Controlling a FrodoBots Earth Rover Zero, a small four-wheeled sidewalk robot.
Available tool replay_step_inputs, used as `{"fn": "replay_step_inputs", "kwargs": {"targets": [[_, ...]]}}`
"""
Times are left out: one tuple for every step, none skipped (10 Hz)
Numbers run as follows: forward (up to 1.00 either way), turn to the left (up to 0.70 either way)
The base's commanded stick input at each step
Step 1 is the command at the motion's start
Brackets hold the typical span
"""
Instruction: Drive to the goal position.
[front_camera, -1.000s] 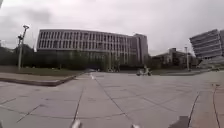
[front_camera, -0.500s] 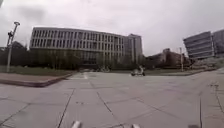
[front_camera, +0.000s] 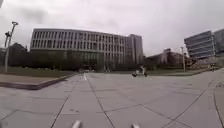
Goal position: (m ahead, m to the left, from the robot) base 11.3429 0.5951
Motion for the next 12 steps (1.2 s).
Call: {"fn": "replay_step_inputs", "kwargs": {"targets": [[0.7, 0.01], [0.7, 0.0], [0.7, 0.0], [0.7, 0.0], [0.7, 0.0], [0.7, 0.0], [0.7, 0.0], [0.7, 0.0], [0.7, 0.0], [0.7, 0.0], [0.7, 0.0], [0.7, 0.0]]}}
